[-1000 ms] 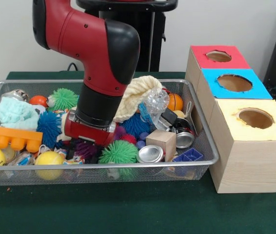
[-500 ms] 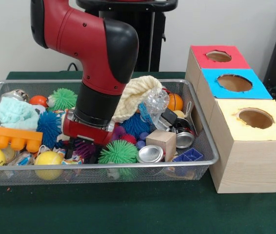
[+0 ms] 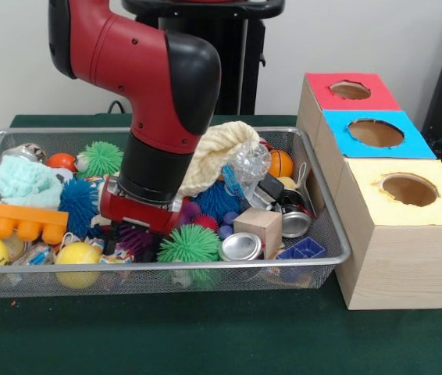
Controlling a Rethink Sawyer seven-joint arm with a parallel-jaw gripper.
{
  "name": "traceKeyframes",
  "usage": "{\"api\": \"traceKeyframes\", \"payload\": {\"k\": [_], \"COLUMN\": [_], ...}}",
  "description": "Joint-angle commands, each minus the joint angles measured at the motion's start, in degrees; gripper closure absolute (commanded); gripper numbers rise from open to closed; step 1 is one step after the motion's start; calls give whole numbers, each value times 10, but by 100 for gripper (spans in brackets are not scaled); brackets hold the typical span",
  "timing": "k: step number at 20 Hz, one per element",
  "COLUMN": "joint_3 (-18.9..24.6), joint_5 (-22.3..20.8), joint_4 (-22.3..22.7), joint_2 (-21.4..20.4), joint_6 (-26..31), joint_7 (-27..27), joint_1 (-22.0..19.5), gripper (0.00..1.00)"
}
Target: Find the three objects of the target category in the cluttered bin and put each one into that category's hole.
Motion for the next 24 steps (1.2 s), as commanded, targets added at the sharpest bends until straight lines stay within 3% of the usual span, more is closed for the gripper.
{"api": "traceKeyframes", "payload": {"k": [1,15,16,19,24], "joint_3": [55,51,59,87,67], "joint_5": [-31,-45,-50,-58,-52], "joint_4": [-46,-82,-81,-71,-67], "joint_2": [74,103,101,92,78], "joint_6": [-14,-14,-11,-22,23], "joint_7": [39,30,24,15,25], "joint_1": [-24,-30,-35,-53,-37], "gripper": [0,0,100,100,100]}}
